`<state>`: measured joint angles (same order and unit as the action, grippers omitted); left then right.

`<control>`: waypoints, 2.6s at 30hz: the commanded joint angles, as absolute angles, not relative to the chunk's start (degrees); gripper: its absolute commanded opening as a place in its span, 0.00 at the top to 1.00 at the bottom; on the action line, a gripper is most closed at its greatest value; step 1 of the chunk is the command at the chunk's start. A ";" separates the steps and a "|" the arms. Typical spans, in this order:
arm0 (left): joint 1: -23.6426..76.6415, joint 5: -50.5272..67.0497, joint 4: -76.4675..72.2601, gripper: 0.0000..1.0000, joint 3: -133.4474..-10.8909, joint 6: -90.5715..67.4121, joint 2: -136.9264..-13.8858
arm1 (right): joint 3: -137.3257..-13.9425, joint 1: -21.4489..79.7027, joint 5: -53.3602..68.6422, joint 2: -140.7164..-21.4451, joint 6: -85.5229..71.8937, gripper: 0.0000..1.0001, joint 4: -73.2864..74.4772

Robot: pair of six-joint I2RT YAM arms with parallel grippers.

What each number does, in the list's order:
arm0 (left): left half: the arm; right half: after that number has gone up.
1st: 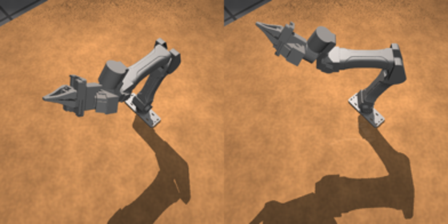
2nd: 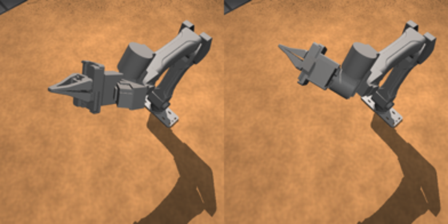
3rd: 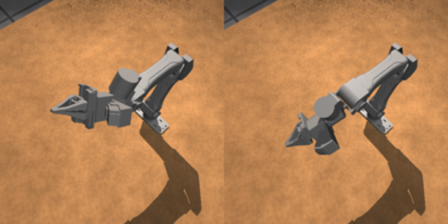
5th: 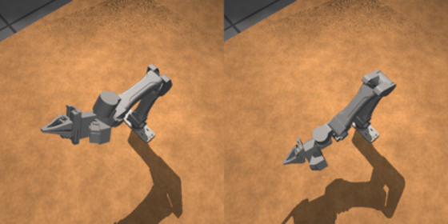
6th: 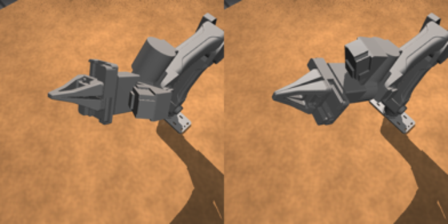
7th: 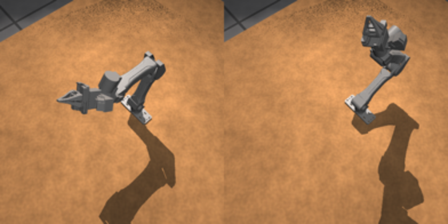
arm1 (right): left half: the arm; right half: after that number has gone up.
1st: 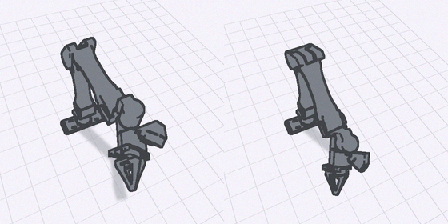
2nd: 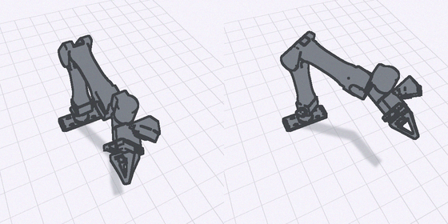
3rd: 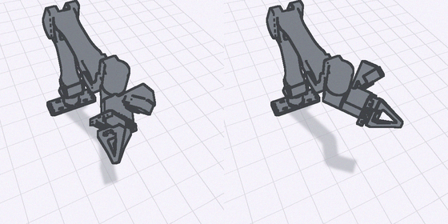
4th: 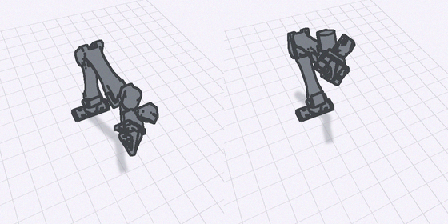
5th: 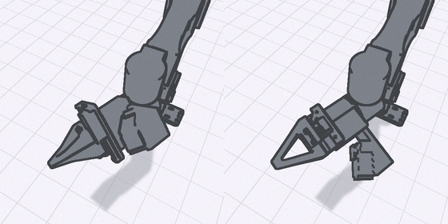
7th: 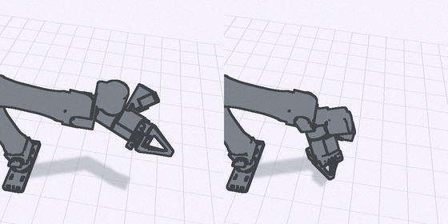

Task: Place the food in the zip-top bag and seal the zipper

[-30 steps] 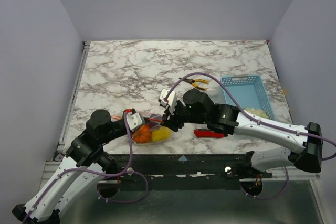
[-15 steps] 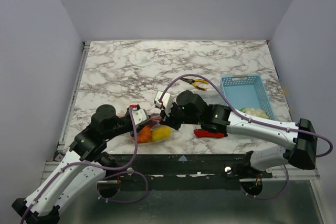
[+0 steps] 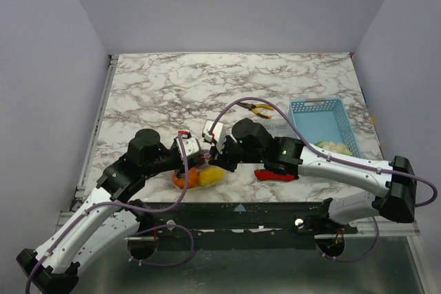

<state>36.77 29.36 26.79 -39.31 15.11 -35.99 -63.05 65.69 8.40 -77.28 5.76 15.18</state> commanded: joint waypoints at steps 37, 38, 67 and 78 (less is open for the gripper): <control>36.95 27.95 24.17 1.00 -38.17 13.27 -33.31 | -63.73 66.18 8.97 -71.72 16.95 0.69 20.84; 36.99 27.95 24.18 1.00 -38.15 13.27 -33.30 | -63.58 66.18 9.13 -71.68 17.23 0.69 20.55; 37.00 34.30 25.38 1.00 -38.61 13.18 -35.22 | -65.67 66.20 9.08 -75.62 19.40 1.00 16.65; 37.00 35.64 24.71 1.00 -38.14 13.03 -33.76 | -66.65 66.18 13.15 -78.35 19.56 1.00 11.89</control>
